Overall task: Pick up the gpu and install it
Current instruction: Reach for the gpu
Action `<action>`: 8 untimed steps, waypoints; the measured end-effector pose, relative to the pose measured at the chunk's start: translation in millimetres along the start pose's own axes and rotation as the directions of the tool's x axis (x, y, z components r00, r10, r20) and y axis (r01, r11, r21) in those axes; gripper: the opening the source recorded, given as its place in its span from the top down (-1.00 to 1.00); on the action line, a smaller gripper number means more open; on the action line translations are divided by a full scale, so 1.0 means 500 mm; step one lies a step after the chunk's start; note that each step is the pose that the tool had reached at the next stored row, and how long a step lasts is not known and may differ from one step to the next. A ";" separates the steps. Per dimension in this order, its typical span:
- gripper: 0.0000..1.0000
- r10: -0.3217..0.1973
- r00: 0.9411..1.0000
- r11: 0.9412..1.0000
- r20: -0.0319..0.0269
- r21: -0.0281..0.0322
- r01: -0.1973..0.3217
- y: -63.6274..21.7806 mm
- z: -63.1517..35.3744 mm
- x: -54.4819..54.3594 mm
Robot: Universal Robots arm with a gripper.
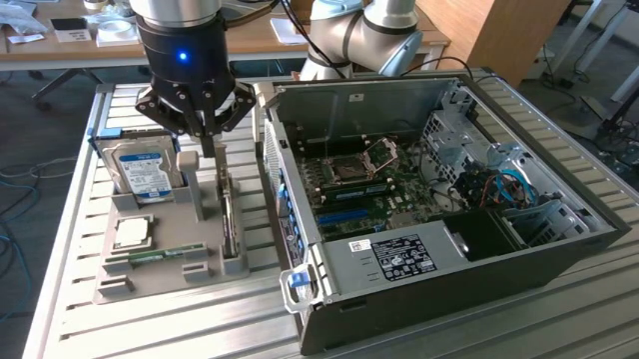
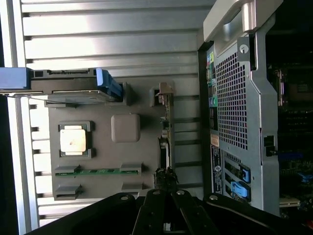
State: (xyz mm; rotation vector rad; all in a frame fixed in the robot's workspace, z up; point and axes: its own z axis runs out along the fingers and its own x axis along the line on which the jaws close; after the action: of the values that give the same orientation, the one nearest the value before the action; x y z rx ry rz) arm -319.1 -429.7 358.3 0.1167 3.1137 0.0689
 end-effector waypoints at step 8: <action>0.79 0.000 1.000 1.000 0.000 0.000 0.000 -0.006 0.000 0.000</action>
State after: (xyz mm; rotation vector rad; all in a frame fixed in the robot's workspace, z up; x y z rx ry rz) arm -319.1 -432.5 358.3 0.1166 3.1137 0.0689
